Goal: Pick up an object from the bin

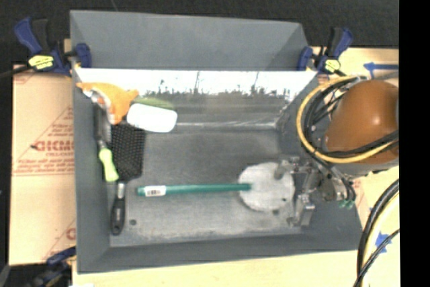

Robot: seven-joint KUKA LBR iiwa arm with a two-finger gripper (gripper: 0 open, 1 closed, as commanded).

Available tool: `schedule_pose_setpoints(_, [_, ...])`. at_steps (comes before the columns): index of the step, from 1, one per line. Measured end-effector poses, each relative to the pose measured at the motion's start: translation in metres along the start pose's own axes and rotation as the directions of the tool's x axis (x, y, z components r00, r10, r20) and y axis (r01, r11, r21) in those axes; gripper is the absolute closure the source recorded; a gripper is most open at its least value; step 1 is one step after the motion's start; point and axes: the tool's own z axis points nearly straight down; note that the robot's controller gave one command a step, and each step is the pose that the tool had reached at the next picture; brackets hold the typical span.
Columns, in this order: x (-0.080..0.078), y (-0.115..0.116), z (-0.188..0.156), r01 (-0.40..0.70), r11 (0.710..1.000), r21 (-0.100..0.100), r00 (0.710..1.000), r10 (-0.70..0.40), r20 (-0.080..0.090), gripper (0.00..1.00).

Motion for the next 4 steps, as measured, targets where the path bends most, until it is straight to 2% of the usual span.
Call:
schedule_pose_setpoints(1, [0.000,0.000,0.000,0.000,1.000,0.000,1.000,0.000,0.000,0.00])
schedule_pose_setpoints(2, [-0.003,0.005,0.051,0.214,0.977,0.003,0.977,-0.214,0.005,0.00])
schedule_pose_setpoints(3, [-0.013,-0.002,0.065,0.214,0.977,0.004,0.977,-0.214,0.012,1.00])
schedule_pose_setpoints(4, [-0.013,-0.002,0.065,0.214,0.977,0.004,0.977,-0.214,0.012,1.00])
